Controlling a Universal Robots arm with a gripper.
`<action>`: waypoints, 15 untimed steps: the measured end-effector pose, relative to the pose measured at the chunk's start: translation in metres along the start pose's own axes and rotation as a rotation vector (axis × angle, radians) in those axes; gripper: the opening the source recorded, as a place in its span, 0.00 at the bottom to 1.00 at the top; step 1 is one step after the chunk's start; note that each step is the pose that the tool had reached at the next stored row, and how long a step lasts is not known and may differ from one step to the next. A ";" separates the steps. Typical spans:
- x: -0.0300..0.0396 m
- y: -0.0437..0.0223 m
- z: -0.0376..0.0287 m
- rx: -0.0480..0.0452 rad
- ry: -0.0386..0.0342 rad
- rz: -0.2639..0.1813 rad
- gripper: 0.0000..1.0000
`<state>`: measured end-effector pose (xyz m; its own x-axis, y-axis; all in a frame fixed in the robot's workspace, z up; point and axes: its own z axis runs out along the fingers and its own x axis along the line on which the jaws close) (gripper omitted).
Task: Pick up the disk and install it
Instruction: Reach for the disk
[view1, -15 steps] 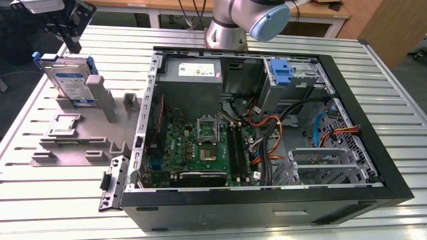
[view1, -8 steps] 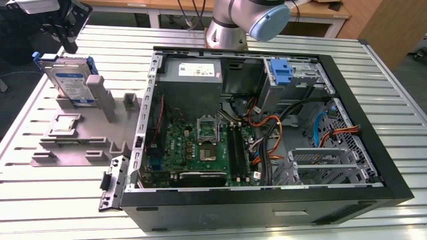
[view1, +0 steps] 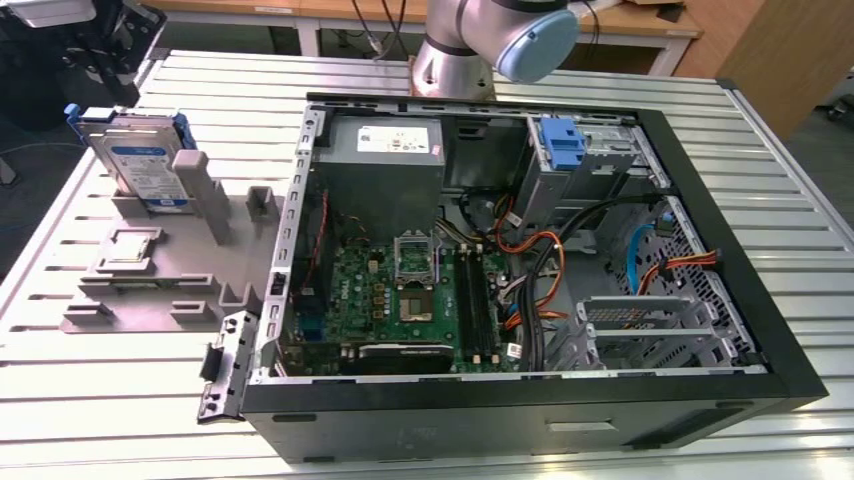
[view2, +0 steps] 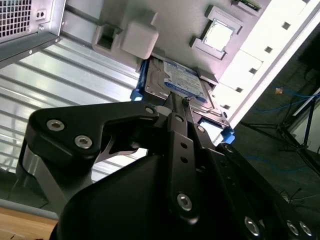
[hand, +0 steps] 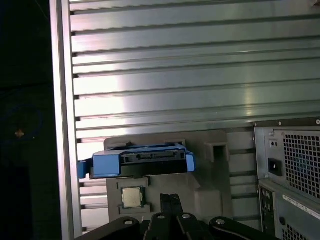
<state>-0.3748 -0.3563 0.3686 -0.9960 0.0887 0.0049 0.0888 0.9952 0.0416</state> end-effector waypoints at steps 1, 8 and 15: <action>0.0016 -0.0001 0.0002 -0.0001 -0.0001 0.000 0.10; 0.0131 0.0004 0.0013 0.0000 0.0001 0.000 0.10; 0.0159 0.0007 0.0018 -0.0002 0.0000 0.000 0.10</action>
<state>-0.3906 -0.3540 0.3669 -0.9961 0.0886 0.0049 0.0888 0.9952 0.0418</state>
